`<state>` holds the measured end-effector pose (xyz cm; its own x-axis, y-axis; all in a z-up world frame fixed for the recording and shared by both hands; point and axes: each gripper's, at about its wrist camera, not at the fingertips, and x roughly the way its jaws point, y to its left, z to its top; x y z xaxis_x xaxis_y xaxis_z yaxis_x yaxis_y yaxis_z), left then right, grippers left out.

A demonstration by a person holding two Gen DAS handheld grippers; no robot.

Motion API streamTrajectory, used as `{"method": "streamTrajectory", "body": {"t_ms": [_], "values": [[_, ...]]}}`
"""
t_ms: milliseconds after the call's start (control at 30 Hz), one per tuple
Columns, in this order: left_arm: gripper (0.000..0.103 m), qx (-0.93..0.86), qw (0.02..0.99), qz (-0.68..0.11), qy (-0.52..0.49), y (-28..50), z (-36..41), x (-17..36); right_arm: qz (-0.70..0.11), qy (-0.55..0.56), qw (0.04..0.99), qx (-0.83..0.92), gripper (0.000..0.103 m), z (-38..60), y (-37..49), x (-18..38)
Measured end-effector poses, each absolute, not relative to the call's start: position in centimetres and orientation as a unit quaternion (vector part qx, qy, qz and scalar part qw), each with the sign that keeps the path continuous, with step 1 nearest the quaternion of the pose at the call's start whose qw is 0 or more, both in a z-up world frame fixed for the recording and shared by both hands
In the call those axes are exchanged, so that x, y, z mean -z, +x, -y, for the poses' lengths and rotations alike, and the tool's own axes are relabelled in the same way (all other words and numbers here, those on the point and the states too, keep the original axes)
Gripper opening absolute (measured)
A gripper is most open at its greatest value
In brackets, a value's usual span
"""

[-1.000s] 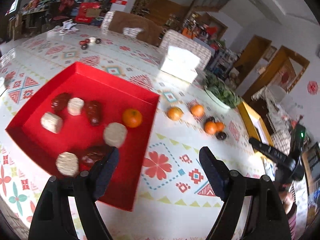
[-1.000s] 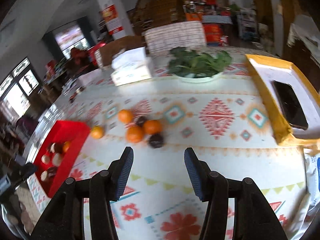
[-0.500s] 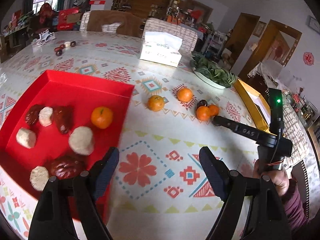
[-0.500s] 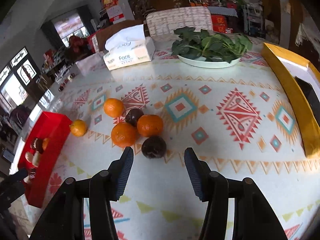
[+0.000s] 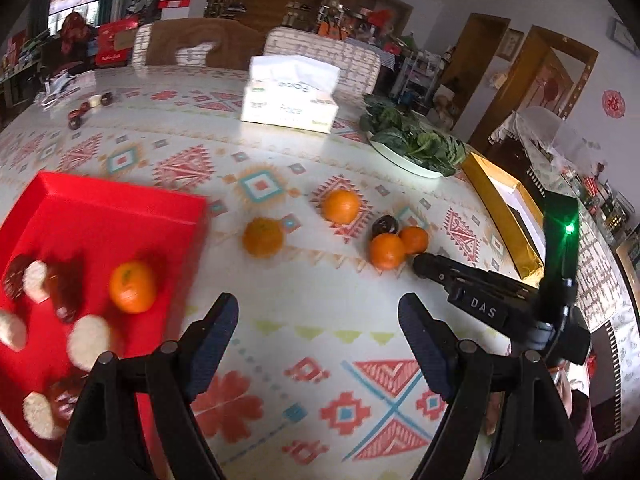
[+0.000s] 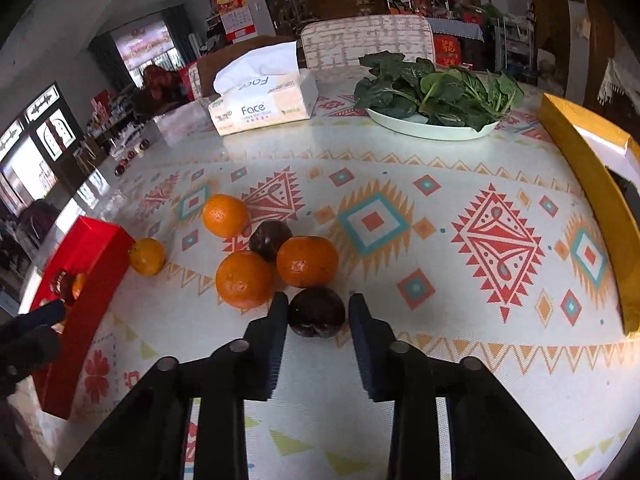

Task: Organize fruits
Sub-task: 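Grasp an orange with the left tool while the right tool grasps a dark plum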

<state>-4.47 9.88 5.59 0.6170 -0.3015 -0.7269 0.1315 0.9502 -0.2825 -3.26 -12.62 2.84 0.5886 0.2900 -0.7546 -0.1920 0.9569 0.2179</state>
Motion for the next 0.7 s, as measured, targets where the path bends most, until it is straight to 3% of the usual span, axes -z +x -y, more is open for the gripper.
{"method": "streamTrajectory", "body": {"t_ms": [400,533,700], "values": [[0.081,0.164,0.885,-0.435,-0.032,1.2,-2.9,-2.7,-0.43,0.13,0.883,-0.14,0.032,16.0,-3.3,-3.6],[0.063,0.166,0.882,-0.441,-0.018,2.7,-1.7,-1.9,-0.432,0.155,0.877,-0.14,0.032,17.2,-3.1,-3.7],[0.063,0.169,0.886,-0.431,-0.014,3.3,-1.0,-1.9,-0.437,0.183,0.868,-0.145,0.032,18.1,-2.8,-3.5]]}}
